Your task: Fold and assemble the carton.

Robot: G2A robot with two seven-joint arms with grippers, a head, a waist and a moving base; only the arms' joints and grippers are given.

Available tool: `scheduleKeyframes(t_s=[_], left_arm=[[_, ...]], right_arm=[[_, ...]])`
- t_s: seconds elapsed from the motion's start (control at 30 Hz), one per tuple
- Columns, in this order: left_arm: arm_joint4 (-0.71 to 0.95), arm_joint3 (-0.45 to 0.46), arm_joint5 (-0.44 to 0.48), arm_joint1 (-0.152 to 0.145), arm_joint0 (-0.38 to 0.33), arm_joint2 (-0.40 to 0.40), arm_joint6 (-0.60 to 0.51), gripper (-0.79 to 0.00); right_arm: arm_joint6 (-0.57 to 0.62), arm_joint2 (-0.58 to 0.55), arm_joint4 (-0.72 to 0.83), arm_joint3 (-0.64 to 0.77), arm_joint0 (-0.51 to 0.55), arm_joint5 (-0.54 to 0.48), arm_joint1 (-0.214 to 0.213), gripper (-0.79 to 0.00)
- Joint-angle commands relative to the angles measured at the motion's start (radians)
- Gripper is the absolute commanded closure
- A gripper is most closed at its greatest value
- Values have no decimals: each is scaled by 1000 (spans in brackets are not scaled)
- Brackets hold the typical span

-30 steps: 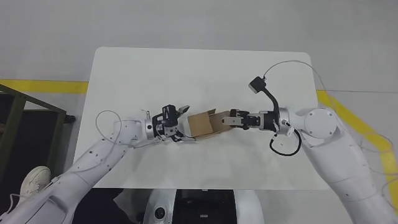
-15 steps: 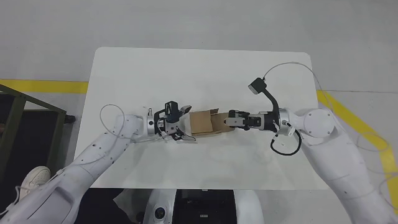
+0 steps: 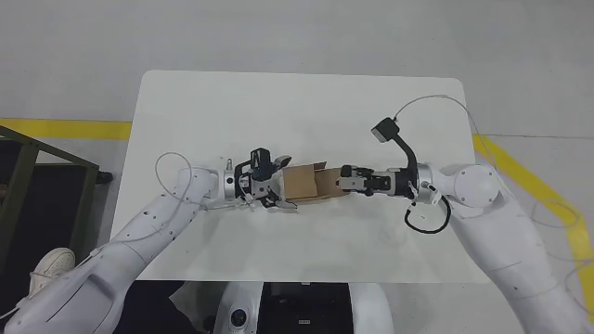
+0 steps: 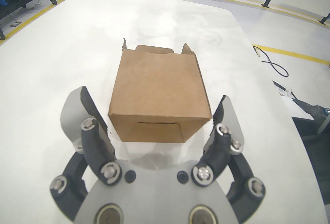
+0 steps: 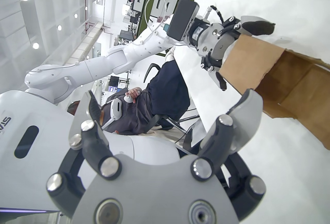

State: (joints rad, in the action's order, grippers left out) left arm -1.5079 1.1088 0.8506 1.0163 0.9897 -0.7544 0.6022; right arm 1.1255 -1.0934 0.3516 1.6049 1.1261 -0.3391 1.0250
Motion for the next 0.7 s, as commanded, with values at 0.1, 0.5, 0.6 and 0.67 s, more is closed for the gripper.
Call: scheduleKeyframes(t_s=[0.1, 0.5, 0.6, 0.67], left_arm=[[-3, -7, 7, 5, -5, 3, -3, -785], [-6, -22, 14, 12, -8, -1, 7, -742], [-7, -23, 15, 13, -7, -3, 6, -665], [-7, -23, 13, 14, -6, -4, 8, -594]], right_arm=[[14, 14, 12, -19, -29, 0, 5, -785], [35, 52, 45, -81, -70, -11, 18, -785], [41, 57, 55, -95, -70, -10, 19, -785], [42, 58, 60, -104, -67, -13, 20, -785]])
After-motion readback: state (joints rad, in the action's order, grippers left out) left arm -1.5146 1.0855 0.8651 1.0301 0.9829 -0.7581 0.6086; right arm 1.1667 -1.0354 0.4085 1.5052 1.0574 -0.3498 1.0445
